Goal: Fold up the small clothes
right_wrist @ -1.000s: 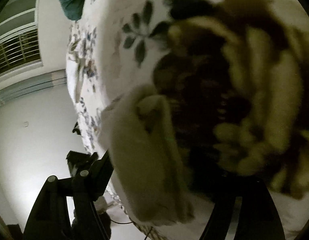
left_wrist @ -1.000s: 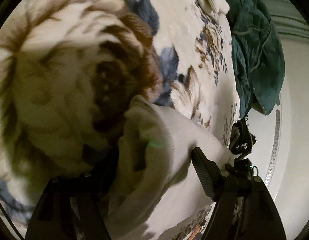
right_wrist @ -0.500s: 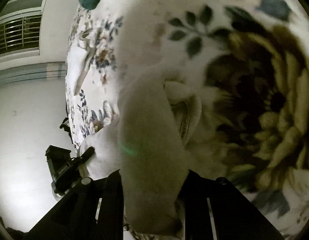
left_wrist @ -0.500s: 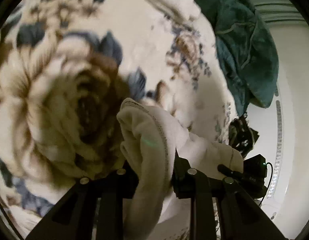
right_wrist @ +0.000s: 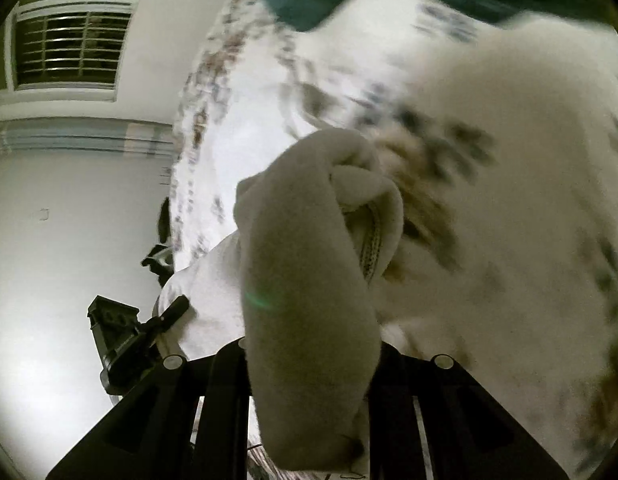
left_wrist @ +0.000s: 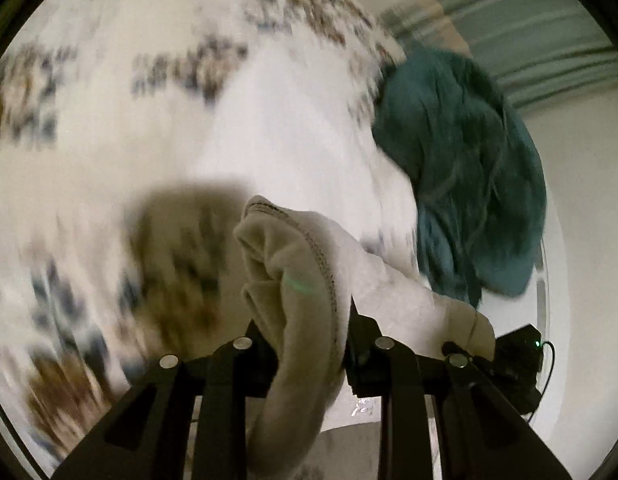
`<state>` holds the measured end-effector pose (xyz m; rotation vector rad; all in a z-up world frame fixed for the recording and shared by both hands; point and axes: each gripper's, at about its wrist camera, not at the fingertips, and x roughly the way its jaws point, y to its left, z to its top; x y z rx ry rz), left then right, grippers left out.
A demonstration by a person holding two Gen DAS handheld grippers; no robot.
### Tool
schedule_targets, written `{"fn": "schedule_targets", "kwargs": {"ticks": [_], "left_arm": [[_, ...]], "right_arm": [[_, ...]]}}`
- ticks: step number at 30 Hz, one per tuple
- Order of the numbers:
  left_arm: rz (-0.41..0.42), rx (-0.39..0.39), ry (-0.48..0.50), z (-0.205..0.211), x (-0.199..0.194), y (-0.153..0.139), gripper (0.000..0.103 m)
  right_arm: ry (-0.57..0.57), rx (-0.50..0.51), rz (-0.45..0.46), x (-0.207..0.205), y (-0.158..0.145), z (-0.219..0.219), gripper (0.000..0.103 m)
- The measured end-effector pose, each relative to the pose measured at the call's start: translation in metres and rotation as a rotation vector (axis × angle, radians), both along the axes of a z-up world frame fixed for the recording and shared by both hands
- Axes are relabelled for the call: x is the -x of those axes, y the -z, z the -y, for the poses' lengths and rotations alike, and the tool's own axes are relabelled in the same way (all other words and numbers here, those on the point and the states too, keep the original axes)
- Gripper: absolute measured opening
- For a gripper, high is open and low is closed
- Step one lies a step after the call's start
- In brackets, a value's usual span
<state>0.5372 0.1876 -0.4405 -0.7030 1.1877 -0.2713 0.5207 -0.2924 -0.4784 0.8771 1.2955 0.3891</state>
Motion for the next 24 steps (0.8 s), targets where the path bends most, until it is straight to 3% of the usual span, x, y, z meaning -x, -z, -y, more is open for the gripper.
{"fn": "schedule_targets", "kwargs": {"ticks": [5,9,15,18,20,24], "left_arm": [[0.03,-0.056,-0.054,-0.034,-0.096,0.002,0.022],[0.019,-0.128,-0.041,-0.041,-0.164,0.024,0.022],[-0.087,-0.286,0.0,-0.033,-0.206,0.066,0.028],[-0.074,-0.359,0.009,-0.027,-0.201,0.066,0.037],[-0.067,-0.419,-0.006,-0.024,-0.194,0.06,0.061],[-0.04,-0.532,-0.026,-0.014,-0.169,0.044,0.089]], "right_arm": [[-0.014,-0.011,0.043,-0.103,-0.003,-0.047,0.018],[-0.019,0.011,0.042,-0.183,0.008,-0.075,0.018],[-0.049,0.122,-0.008,-0.247,0.041,-0.09,0.02],[-0.062,0.222,-0.032,-0.248,0.05,-0.09,0.043],[-0.073,0.326,-0.032,-0.243,0.051,-0.089,0.059],[-0.096,0.63,0.019,-0.223,0.034,-0.096,0.081]]}}
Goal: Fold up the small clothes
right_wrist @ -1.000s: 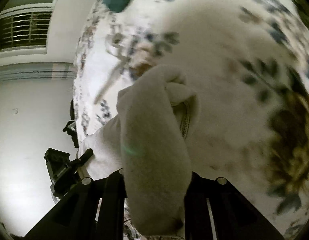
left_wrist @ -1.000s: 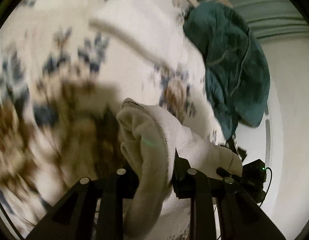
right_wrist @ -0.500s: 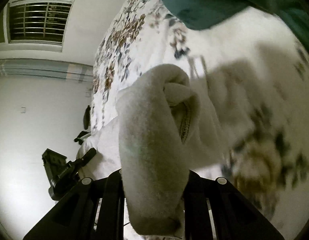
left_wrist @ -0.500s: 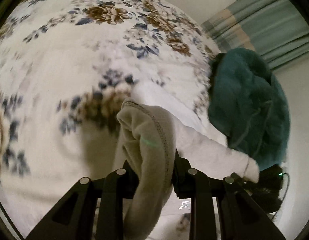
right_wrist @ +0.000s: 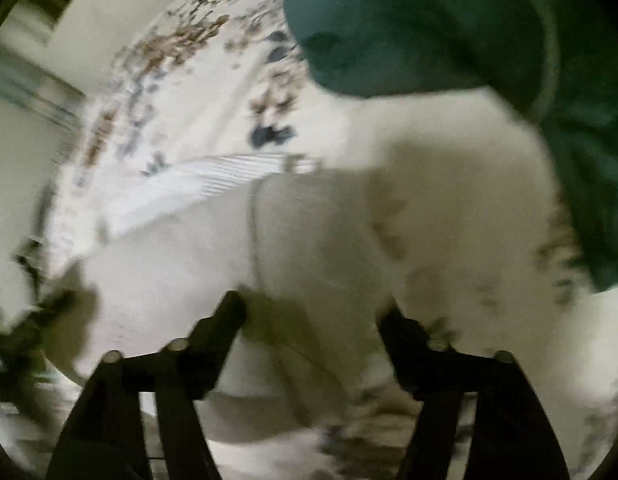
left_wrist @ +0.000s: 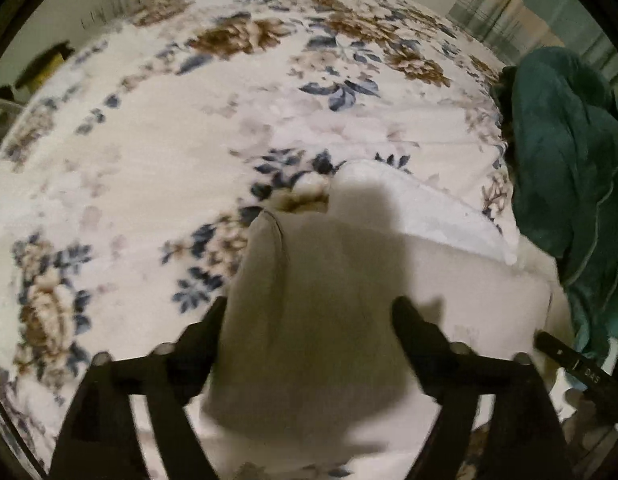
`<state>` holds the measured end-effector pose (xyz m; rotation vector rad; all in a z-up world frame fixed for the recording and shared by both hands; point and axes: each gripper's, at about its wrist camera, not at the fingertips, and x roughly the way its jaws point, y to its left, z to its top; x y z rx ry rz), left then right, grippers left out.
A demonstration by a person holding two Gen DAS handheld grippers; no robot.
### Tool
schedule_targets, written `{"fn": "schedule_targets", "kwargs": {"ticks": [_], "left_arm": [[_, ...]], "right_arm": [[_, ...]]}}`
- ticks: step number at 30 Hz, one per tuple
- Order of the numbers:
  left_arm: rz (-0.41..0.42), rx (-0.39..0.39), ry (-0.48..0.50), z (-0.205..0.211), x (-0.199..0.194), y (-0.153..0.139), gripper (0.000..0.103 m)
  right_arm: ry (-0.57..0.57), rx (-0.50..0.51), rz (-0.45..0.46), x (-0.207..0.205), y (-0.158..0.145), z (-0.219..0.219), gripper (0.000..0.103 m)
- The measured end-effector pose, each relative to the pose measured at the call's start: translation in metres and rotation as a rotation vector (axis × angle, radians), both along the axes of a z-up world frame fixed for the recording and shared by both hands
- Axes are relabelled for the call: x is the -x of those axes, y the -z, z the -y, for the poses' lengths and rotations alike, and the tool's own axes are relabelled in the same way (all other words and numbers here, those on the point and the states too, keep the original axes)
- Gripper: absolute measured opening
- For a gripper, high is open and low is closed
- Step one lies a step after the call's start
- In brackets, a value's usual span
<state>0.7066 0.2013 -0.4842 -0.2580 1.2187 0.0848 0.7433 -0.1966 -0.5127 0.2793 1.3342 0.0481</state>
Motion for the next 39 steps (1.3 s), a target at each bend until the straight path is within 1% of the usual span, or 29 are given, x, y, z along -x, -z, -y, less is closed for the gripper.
{"fn": "schedule_targets", "kwargs": {"ticks": [1,2,3,5,6,8,11,16,19,24,25,27,28,29,35,36,39], "left_arm": [[0.0,-0.018,-0.003,0.002,0.004,-0.002,0.096],[-0.002,-0.035,-0.013,0.003,0.007,-0.002,0.098],[-0.001,-0.048,-0.017,0.007,0.013,-0.004,0.098],[0.005,-0.08,-0.015,0.017,0.025,-0.009,0.098],[0.007,-0.095,-0.01,0.022,0.031,-0.011,0.098],[0.003,-0.117,0.002,0.032,0.041,-0.017,0.099],[0.013,-0.155,0.021,0.046,0.059,-0.033,0.1],[0.041,-0.191,0.036,0.066,0.097,-0.08,0.1],[0.066,-0.181,0.036,0.073,0.126,-0.113,0.1],[0.106,-0.195,0.037,0.085,0.177,-0.171,0.1],[0.116,-0.195,0.04,0.088,0.19,-0.184,0.1],[0.142,-0.205,0.045,0.094,0.215,-0.209,0.1],[0.155,-0.205,0.048,0.096,0.226,-0.22,0.1],[0.169,-0.204,0.052,0.098,0.239,-0.235,0.1],[0.247,-0.211,0.052,0.111,0.302,-0.305,0.1],[0.263,-0.213,0.048,0.113,0.315,-0.321,0.1],[0.298,-0.216,0.042,0.119,0.341,-0.351,0.1]], "right_arm": [[-0.013,0.073,0.013,0.007,-0.006,-0.004,0.092],[-0.023,0.118,0.03,0.014,-0.012,-0.006,0.1],[-0.038,0.162,0.046,0.025,-0.019,-0.008,0.101],[-0.079,0.249,0.074,0.041,-0.03,-0.019,0.102],[-0.088,0.274,0.079,0.048,-0.034,-0.021,0.102],[-0.103,0.299,0.086,0.064,-0.046,-0.027,0.102],[-0.095,0.326,0.111,0.086,-0.07,-0.031,0.102],[-0.092,0.397,0.195,0.13,-0.131,-0.037,0.102],[-0.077,0.398,0.22,0.16,-0.171,-0.036,0.102],[-0.057,0.401,0.272,0.216,-0.24,-0.034,0.102],[-0.056,0.406,0.29,0.231,-0.259,-0.033,0.102],[-0.053,0.415,0.32,0.252,-0.287,-0.035,0.102],[-0.052,0.417,0.343,0.269,-0.306,-0.034,0.102],[-0.051,0.417,0.356,0.279,-0.319,-0.035,0.102],[-0.022,0.399,0.451,0.365,-0.415,-0.029,0.102],[-0.021,0.392,0.468,0.378,-0.43,-0.028,0.102],[-0.015,0.383,0.516,0.417,-0.473,-0.022,0.102]]}}
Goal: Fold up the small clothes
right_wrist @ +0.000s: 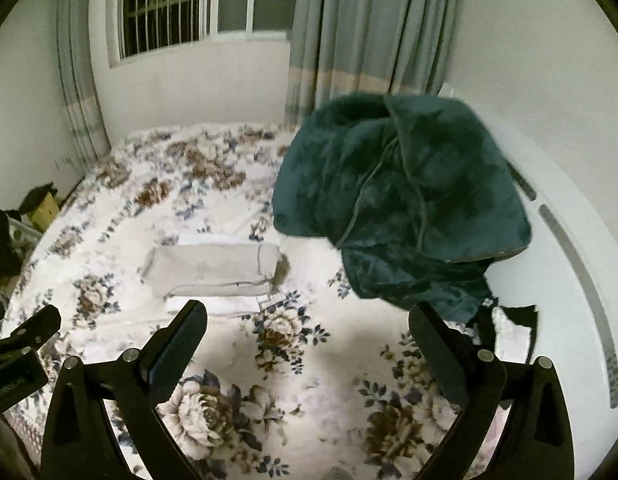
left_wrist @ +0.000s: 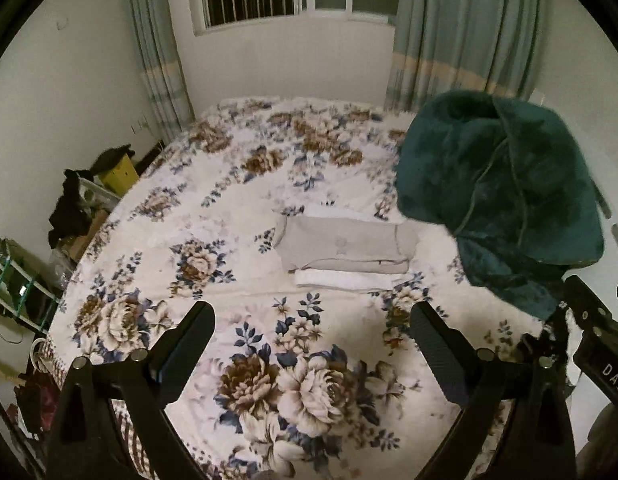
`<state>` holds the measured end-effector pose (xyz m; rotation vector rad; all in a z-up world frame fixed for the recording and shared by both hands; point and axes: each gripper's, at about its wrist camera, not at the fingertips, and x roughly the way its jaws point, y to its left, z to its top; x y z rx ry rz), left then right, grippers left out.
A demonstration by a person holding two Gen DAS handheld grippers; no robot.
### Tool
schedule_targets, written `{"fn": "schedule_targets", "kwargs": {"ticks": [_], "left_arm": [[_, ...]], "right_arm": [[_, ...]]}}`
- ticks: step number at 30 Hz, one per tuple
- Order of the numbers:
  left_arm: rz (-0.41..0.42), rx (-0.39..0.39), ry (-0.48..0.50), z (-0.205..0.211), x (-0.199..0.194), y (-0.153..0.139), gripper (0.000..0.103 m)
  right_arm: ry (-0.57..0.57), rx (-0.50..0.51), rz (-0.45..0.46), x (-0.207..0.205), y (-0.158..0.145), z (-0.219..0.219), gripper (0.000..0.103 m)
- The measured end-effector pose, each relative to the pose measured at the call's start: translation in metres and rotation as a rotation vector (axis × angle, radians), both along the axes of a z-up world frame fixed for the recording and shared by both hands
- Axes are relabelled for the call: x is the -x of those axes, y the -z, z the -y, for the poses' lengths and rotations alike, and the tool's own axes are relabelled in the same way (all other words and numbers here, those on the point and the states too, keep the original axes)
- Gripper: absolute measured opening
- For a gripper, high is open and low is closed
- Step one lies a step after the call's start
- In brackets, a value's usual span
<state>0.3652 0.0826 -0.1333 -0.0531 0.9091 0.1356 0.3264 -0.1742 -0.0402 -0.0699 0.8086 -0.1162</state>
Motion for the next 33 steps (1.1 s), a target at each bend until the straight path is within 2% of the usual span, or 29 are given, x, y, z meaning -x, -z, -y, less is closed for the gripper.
{"fn": "schedule_targets", "kwargs": {"ticks": [3,7,17,22,33], "left_arm": [[0.051,-0.009,-0.005,0.007,0.033,-0.033,0.1],[0.084,0.012,-0.011,0.011,0.065,-0.061,0.1],[0.16,0.01,-0.007,0.016,0.115,-0.102,0.1],[0.17,0.007,0.002,0.016,0.13,-0.11,0.1],[0.164,0.007,-0.004,0.012,0.134,-0.117,0.103]], "right_arm": [[-0.013,-0.004,0.052,0.035,-0.038,0.005,0.102],[-0.039,-0.006,0.1,0.075,-0.076,0.007,0.102],[-0.073,-0.01,0.185,0.155,-0.144,0.013,0.102],[-0.08,-0.017,0.209,0.171,-0.159,0.014,0.102],[-0.1,-0.028,0.187,0.178,-0.161,0.016,0.103]]}}
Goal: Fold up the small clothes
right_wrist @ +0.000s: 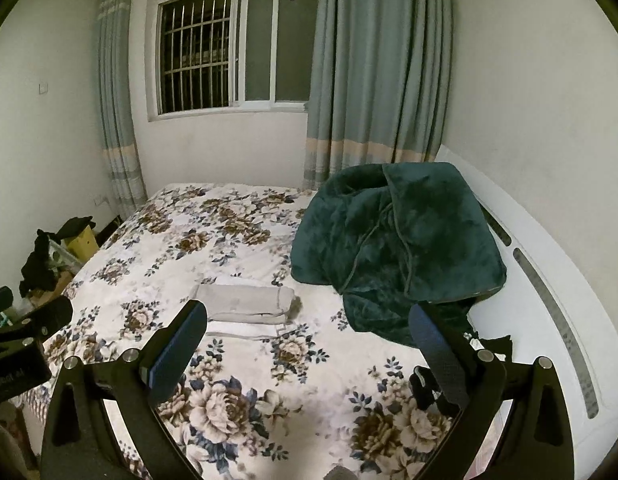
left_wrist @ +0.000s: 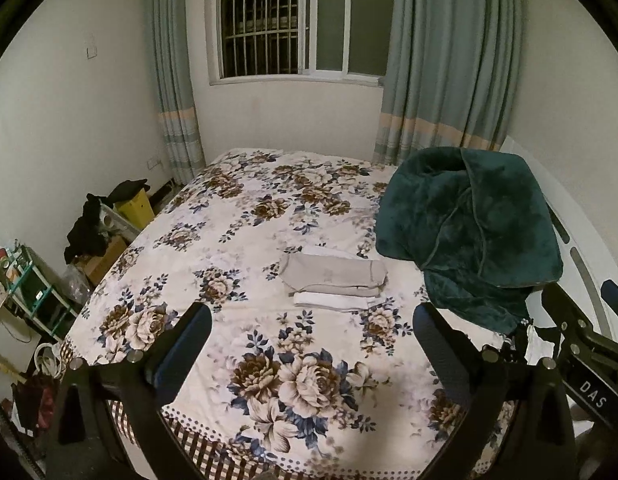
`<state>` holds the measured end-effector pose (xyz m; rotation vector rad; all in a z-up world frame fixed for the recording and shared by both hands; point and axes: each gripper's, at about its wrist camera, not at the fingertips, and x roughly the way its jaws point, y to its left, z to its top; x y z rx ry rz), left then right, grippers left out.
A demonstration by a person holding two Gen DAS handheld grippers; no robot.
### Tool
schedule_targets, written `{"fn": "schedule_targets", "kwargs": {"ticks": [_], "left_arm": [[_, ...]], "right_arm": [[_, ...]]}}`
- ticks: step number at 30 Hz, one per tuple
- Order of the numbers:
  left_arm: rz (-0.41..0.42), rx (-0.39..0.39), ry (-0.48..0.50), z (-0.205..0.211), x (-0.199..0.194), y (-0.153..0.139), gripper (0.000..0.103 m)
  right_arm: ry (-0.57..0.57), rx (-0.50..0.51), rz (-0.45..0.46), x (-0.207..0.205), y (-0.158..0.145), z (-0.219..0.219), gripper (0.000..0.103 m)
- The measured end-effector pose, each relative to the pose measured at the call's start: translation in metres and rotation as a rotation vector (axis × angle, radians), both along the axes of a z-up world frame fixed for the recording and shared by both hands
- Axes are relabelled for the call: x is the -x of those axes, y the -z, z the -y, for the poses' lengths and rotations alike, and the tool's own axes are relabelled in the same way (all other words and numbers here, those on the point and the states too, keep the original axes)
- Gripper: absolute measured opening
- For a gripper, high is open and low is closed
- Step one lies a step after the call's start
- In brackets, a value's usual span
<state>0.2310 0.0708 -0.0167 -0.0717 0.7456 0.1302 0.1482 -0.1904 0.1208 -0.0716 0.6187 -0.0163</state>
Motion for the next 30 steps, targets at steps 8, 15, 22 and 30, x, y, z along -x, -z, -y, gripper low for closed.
{"fn": "schedule_targets", "kwargs": {"ticks": [8,15,22,30], "left_arm": [[-0.047,-0.015,-0.007,0.002,-0.008,-0.003,0.103],[-0.038,-0.012,-0.014,0.003,-0.008,-0.005,0.103],[-0.036,-0.014,-0.023,0.0,-0.01,-0.007,0.103],[-0.037,-0.014,-0.021,0.0,-0.011,-0.008,0.103]], "right_arm": [[-0.015,0.008,-0.017,-0.014,-0.005,0.0,0.103],[-0.015,0.011,-0.016,-0.016,-0.008,-0.002,0.103],[-0.022,0.008,-0.021,-0.02,-0.011,-0.004,0.103],[-0.033,0.007,-0.025,-0.027,-0.013,-0.008,0.103]]}}
